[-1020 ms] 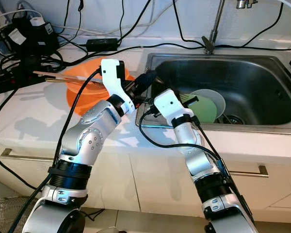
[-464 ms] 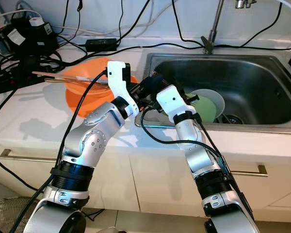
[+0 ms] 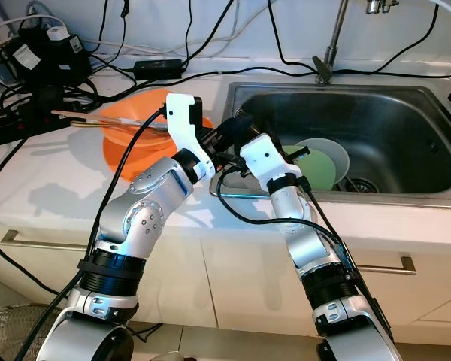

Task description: Kitchen organization

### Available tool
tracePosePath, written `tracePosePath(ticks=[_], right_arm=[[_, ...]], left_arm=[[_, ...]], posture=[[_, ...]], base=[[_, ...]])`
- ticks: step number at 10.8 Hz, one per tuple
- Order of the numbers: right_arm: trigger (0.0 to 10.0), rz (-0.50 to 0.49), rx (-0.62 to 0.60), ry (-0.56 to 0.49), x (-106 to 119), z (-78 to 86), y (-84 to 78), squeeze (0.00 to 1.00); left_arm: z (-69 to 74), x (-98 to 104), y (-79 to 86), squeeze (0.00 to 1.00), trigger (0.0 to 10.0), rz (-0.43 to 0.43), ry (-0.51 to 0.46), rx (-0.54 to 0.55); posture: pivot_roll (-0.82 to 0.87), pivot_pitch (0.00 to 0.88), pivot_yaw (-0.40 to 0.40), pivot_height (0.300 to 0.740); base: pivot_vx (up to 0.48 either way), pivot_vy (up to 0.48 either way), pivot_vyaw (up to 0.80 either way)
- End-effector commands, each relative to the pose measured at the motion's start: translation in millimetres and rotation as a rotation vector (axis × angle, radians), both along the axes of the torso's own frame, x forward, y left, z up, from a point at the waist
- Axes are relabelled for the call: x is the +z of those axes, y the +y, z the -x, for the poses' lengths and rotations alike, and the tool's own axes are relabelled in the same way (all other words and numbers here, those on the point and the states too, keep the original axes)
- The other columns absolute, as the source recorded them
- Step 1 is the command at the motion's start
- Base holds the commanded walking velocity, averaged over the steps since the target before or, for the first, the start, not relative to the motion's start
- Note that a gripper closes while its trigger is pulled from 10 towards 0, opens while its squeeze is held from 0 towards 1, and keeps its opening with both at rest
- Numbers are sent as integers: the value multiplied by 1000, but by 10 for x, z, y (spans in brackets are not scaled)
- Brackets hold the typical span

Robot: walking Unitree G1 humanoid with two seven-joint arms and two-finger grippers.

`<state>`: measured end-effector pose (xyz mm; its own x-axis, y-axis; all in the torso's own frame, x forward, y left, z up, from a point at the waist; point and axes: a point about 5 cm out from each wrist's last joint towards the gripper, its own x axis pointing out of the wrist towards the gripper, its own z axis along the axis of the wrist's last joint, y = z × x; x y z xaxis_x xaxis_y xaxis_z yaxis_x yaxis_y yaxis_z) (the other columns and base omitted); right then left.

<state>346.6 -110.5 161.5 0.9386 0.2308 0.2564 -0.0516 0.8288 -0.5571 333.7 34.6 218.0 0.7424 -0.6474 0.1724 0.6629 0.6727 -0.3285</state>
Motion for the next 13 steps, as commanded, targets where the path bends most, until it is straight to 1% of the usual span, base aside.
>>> tracePosePath(ticks=[1,3,4,5,7,9,11,13], right_arm=[[0,-24,-22,-2,40,-29,-53,0],[0,-24,-20,-4,44,-30,-51,0],[0,-24,-21,-4,45,-28,-52,0],[0,-26,-21,-4,44,-26,-54,0],[0,-29,-21,-2,42,-25,-53,0],[0,-38,-27,0,43,-31,-66,0],[0,-45,-47,6,42,-52,-127,0],[0,-42,-92,14,61,-115,-252,0]], left_arm=[[-16,40,30,0,10000,-1,-16,14],[-36,18,38,0,10000,-5,-4,35],[-37,15,46,1000,10000,15,2,36],[-32,25,60,1000,10000,37,8,31],[-30,23,63,1000,10000,38,12,31],[-26,72,99,1000,10000,83,16,30],[-25,118,209,1000,10000,122,15,51],[-24,141,341,1000,10000,133,5,83]], posture=[[61,0,67,740],[61,0,66,740],[60,0,66,740],[62,0,67,740],[63,0,65,740],[63,0,65,740],[63,0,65,740],[69,0,63,740]], base=[[0,0,0],[0,0,0],[0,0,0],[0,0,0],[0,0,0],[0,0,0],[0,0,0],[0,0,0]])
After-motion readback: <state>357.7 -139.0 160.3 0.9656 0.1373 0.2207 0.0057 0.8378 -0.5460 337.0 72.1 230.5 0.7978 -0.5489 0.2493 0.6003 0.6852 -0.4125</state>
